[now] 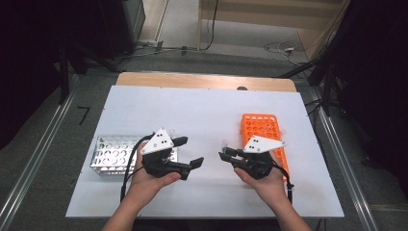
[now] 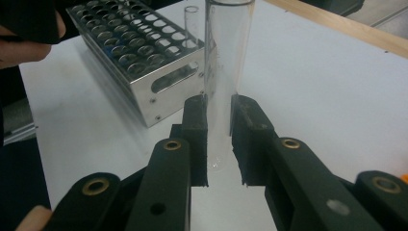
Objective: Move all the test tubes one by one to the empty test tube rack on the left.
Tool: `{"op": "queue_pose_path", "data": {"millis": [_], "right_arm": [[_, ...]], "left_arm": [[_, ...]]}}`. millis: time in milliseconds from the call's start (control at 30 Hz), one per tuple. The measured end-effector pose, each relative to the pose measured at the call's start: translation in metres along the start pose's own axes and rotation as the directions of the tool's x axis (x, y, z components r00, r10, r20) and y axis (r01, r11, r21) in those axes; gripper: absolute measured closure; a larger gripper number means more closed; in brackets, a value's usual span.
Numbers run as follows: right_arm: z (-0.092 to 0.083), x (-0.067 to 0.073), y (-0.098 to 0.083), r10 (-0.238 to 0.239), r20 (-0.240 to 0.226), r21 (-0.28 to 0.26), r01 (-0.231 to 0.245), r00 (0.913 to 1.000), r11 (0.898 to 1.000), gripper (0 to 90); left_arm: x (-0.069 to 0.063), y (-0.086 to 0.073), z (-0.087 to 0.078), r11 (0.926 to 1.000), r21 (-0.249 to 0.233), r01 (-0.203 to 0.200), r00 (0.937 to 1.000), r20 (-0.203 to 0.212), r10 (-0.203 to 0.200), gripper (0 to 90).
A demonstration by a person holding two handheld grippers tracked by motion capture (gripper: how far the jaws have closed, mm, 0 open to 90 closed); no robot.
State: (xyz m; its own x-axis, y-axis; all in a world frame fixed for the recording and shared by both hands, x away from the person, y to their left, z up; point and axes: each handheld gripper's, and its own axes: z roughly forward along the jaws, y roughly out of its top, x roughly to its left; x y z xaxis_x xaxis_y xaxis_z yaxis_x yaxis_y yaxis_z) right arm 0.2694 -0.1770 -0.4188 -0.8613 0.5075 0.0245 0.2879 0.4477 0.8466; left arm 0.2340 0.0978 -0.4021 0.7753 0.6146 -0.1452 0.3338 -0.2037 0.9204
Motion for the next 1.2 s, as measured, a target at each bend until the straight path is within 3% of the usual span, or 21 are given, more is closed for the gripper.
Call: {"op": "queue_pose_path", "data": {"millis": [267, 700, 1033, 1200], "right_arm": [[0.014, 0.02, 0.001, -0.072, -0.001, 0.042, 0.072, 0.9974, 0.997, 74.0], [0.023, 0.038, 0.003, -0.125, -0.016, 0.065, 0.126, 0.992, 0.99, 74.1], [0.025, 0.042, 0.004, -0.138, -0.019, 0.069, 0.139, 0.9902, 0.988, 74.0], [0.026, 0.042, 0.003, -0.14, -0.023, 0.065, 0.142, 0.9898, 0.988, 74.0]], "left_arm": [[-0.011, 0.001, 0.011, 0.9995, 0.032, -0.007, 1.0, -0.004, 0.008, 37.4], [-0.02, 0.0, 0.02, 0.9982, 0.052, -0.031, 0.9995, -0.008, 0.031, 62.1], [-0.021, -0.001, 0.021, 0.9967, 0.064, -0.05, 0.9987, -0.009, 0.051, 73.8], [-0.022, -0.001, 0.021, 0.9963, 0.063, -0.058, 0.9982, -0.013, 0.059, 74.9]]}}
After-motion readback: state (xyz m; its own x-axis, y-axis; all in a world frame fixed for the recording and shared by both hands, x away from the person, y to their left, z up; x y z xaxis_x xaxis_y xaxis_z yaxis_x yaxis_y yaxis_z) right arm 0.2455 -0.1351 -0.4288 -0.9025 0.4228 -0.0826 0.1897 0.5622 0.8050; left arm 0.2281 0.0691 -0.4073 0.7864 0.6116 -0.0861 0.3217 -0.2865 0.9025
